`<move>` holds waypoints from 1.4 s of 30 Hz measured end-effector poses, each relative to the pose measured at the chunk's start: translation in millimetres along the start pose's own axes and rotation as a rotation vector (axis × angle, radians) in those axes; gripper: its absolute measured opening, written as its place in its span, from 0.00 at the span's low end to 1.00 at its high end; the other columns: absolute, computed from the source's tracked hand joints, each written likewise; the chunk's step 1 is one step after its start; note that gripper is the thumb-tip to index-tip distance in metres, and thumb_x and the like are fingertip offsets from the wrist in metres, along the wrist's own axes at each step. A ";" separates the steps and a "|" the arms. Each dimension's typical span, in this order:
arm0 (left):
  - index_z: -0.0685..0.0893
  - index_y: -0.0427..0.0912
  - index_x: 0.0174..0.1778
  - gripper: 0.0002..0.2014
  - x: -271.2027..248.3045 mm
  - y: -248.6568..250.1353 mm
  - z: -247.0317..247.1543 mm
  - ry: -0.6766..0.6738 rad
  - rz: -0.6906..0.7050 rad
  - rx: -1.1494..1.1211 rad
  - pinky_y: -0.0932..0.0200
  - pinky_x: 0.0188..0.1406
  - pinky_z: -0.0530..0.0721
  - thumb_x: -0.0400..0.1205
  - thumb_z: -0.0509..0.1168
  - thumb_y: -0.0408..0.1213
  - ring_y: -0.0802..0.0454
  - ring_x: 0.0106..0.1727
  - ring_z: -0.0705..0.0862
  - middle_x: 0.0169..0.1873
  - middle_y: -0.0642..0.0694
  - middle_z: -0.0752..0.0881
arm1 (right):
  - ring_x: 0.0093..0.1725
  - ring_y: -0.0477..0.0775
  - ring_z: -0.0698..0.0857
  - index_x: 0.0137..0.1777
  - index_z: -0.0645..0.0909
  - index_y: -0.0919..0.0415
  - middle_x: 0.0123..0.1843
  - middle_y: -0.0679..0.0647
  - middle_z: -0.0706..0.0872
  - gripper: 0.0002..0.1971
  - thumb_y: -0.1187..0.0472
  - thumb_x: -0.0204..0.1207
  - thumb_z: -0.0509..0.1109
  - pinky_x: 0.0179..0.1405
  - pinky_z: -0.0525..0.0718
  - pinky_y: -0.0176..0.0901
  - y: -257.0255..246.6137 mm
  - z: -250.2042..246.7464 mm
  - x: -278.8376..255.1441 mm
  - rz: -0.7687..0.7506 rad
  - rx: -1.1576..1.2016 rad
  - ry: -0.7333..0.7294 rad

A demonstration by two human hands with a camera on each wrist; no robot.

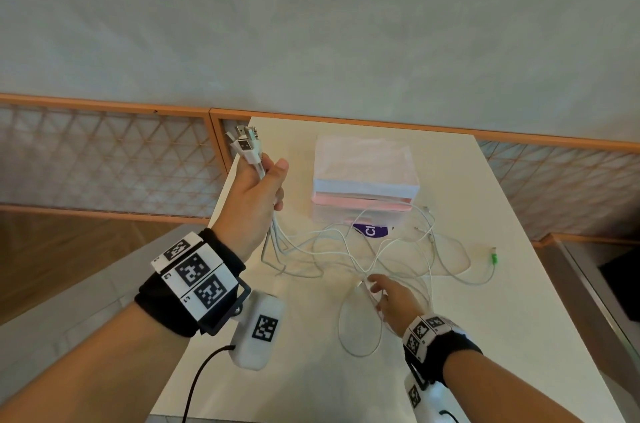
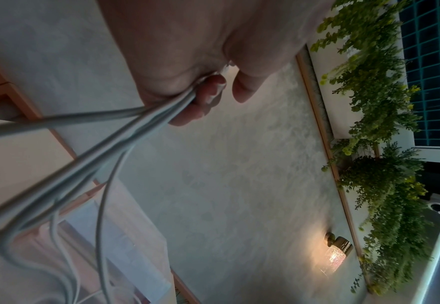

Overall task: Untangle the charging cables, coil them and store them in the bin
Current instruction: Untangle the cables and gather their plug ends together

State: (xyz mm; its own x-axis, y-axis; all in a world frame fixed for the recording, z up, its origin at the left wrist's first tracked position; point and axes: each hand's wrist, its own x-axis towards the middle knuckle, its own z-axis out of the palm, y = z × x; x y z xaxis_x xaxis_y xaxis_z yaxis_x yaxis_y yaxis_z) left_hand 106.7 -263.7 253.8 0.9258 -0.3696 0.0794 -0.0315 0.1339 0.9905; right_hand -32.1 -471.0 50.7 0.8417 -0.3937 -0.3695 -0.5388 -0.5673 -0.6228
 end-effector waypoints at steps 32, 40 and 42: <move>0.66 0.48 0.38 0.11 8.9 -7.2 0.9 -0.012 -0.018 0.060 0.60 0.30 0.69 0.85 0.56 0.32 0.59 0.22 0.66 0.29 0.51 0.65 | 0.14 0.46 0.78 0.46 0.80 0.56 0.23 0.52 0.84 0.03 0.61 0.77 0.65 0.21 0.79 0.37 36.1 -45.7 14.2 0.217 0.097 0.076; 0.67 0.49 0.39 0.11 4.0 -14.2 5.1 -0.023 -0.029 0.082 0.57 0.32 0.69 0.85 0.56 0.32 0.58 0.22 0.66 0.28 0.53 0.66 | 0.57 0.62 0.82 0.53 0.82 0.56 0.58 0.56 0.75 0.13 0.53 0.71 0.73 0.61 0.82 0.51 18.3 2.8 23.1 0.131 -0.505 -0.155; 0.67 0.48 0.39 0.10 2.6 -13.7 6.5 -0.031 -0.039 0.058 0.58 0.31 0.68 0.85 0.56 0.33 0.58 0.23 0.65 0.28 0.53 0.66 | 0.63 0.63 0.77 0.62 0.79 0.59 0.63 0.58 0.74 0.16 0.55 0.77 0.64 0.64 0.79 0.52 15.6 3.6 22.5 0.099 -0.713 -0.178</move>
State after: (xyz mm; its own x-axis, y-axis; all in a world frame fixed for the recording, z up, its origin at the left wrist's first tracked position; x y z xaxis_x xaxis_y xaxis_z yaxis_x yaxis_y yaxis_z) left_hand 107.1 -272.4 241.1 0.9145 -0.4024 0.0429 -0.0179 0.0658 0.9977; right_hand -21.5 -486.1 30.2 0.7485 -0.3781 -0.5449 -0.4531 -0.8914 -0.0039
